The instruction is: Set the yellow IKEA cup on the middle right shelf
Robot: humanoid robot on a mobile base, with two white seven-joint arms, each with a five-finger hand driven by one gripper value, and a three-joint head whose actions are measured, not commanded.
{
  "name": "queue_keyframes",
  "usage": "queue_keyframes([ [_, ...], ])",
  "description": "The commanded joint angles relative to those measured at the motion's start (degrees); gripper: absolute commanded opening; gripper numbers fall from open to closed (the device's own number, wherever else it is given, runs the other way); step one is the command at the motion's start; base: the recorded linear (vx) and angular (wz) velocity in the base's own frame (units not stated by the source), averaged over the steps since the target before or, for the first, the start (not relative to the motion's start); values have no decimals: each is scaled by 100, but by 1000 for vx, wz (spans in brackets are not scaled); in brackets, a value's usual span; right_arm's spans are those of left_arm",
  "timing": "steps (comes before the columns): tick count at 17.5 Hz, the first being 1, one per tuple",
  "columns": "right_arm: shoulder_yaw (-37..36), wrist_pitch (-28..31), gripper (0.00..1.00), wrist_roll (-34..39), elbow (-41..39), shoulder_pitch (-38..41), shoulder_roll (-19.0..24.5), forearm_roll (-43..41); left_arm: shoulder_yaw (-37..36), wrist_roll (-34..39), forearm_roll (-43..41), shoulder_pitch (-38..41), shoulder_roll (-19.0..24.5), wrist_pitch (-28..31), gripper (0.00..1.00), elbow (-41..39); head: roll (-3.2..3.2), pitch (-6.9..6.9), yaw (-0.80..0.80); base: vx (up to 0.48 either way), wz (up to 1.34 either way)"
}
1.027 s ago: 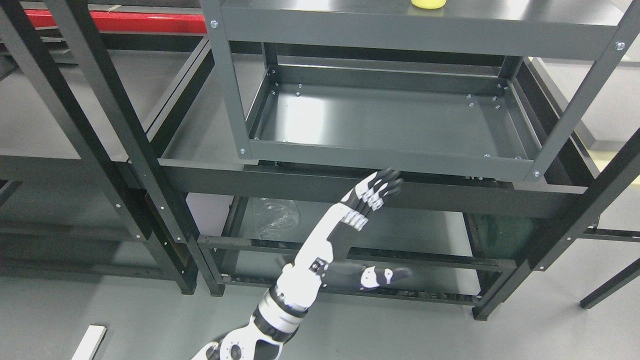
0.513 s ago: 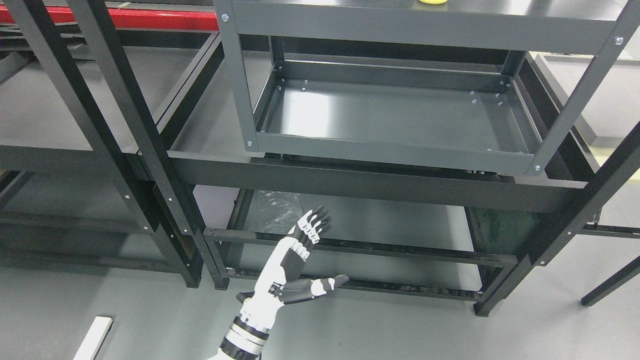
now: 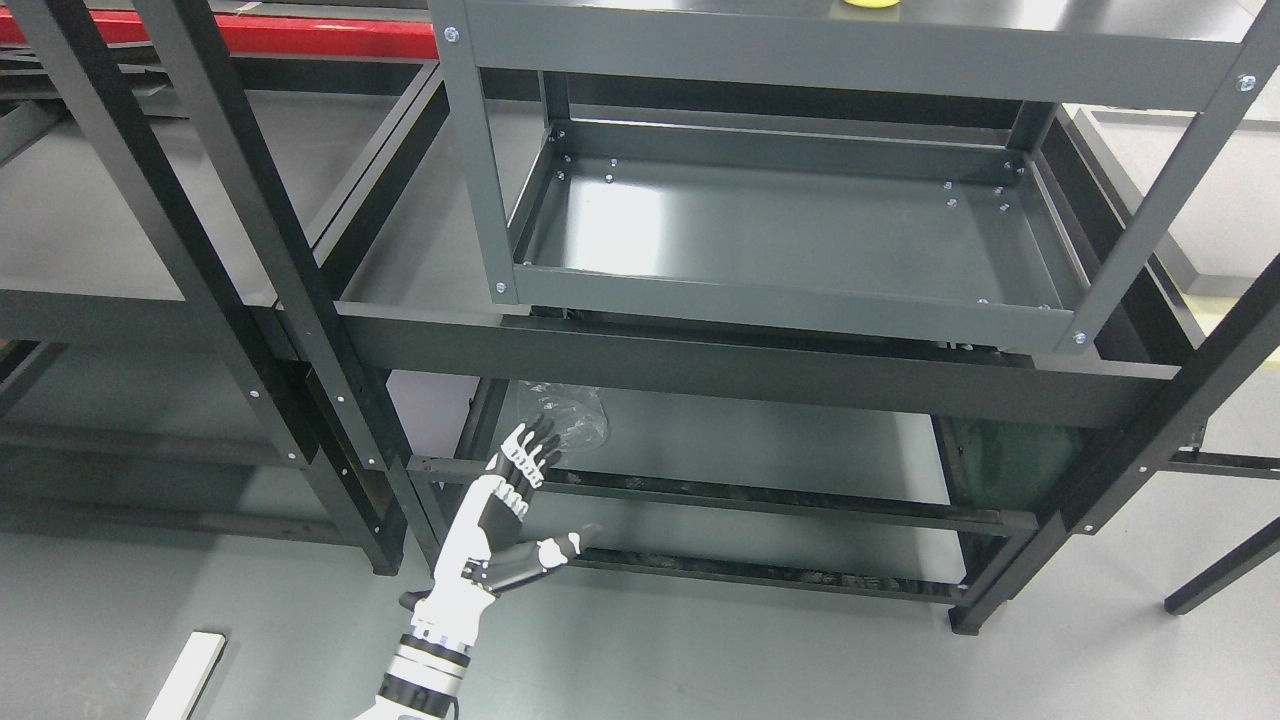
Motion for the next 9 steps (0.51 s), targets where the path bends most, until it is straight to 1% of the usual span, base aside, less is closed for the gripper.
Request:
queue_keyframes([
  [1, 97, 3, 99, -4, 0, 80, -100, -141, 557, 8, -4, -105, 6, -346, 99, 505, 0, 0, 0, 15, 21],
  [2, 97, 3, 99, -4, 0, 80, -100, -141, 557, 26, -4, -44, -12, -312, 99, 155, 0, 0, 0, 15, 21],
  [3, 97, 3, 99, -4, 0, 80, -100, -141, 600, 61, -4, 18, -47, 19, 98, -249, 0, 0, 0, 3, -12],
  [4, 97, 3, 99, -4, 0, 80, -100, -141, 757, 87, -4, -16, -99, 431, 99, -444, 0, 0, 0, 3, -12],
  [7, 97, 3, 99, -4, 0, 80, -100, -141, 1390, 87, -12, -384, -553, 1818, 99, -850, 0, 0, 0, 0, 0],
  [9, 97, 3, 99, -4, 0, 80, -100, -141, 1523, 201, -300, -569, -553, 2471, 99, -842, 0, 0, 0, 0, 0],
])
